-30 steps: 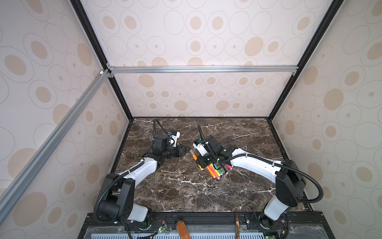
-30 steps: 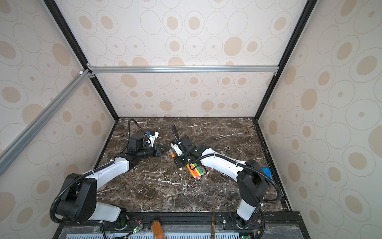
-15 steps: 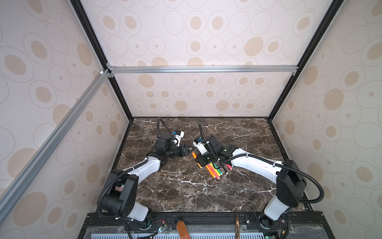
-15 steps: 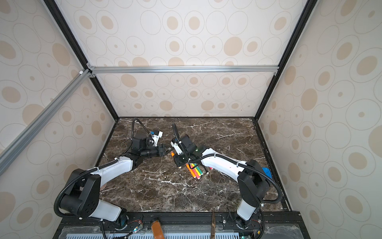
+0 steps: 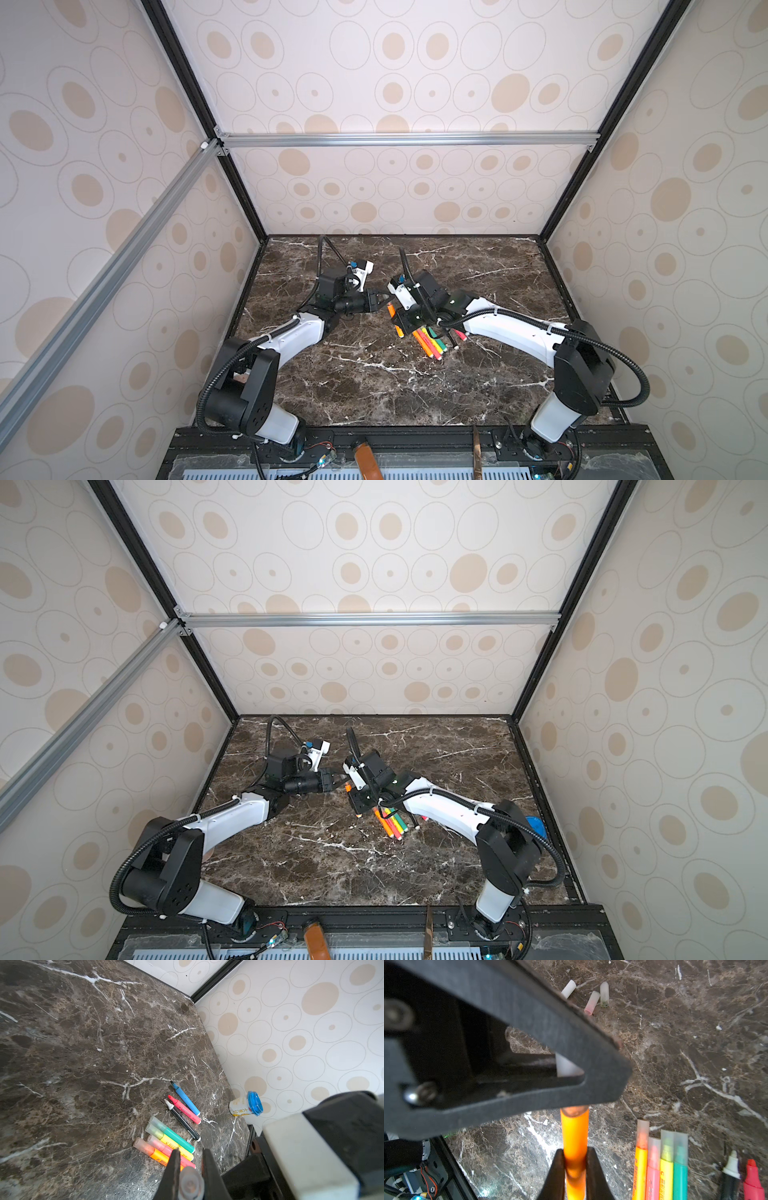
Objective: Remove pen caps from pens
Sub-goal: Open the pen cap on the pen.
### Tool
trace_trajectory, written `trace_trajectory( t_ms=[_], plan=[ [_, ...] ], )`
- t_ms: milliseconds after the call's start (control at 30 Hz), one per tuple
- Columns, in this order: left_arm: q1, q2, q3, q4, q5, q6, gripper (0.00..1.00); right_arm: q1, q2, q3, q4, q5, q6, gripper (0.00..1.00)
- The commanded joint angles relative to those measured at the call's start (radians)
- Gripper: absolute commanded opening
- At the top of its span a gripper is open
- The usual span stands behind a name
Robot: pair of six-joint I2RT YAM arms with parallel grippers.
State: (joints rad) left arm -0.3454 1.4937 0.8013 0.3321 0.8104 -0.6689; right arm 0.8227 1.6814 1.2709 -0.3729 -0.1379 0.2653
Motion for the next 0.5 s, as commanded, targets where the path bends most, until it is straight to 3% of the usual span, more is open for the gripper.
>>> trace_trajectory(
  t_ms=[0, 67, 200, 467],
  plan=[
    [-0.007, -0.004, 0.027, 0.020, 0.001, 0.001, 0.02, -0.004, 0.003, -0.012, 0.036, -0.019, 0.015, 0.23],
    [-0.007, -0.003, 0.024, 0.027, 0.001, -0.007, 0.00, -0.004, 0.003, -0.032, 0.076, -0.036, 0.020, 0.33],
    [-0.009, -0.009, 0.021, 0.056, 0.015, -0.030, 0.00, -0.008, 0.006, -0.055, 0.125, -0.050, 0.022, 0.33],
    [-0.010, -0.017, 0.031, 0.061, 0.023, -0.038, 0.00, -0.017, 0.024, -0.065, 0.151, -0.048, 0.020, 0.17]
  ],
)
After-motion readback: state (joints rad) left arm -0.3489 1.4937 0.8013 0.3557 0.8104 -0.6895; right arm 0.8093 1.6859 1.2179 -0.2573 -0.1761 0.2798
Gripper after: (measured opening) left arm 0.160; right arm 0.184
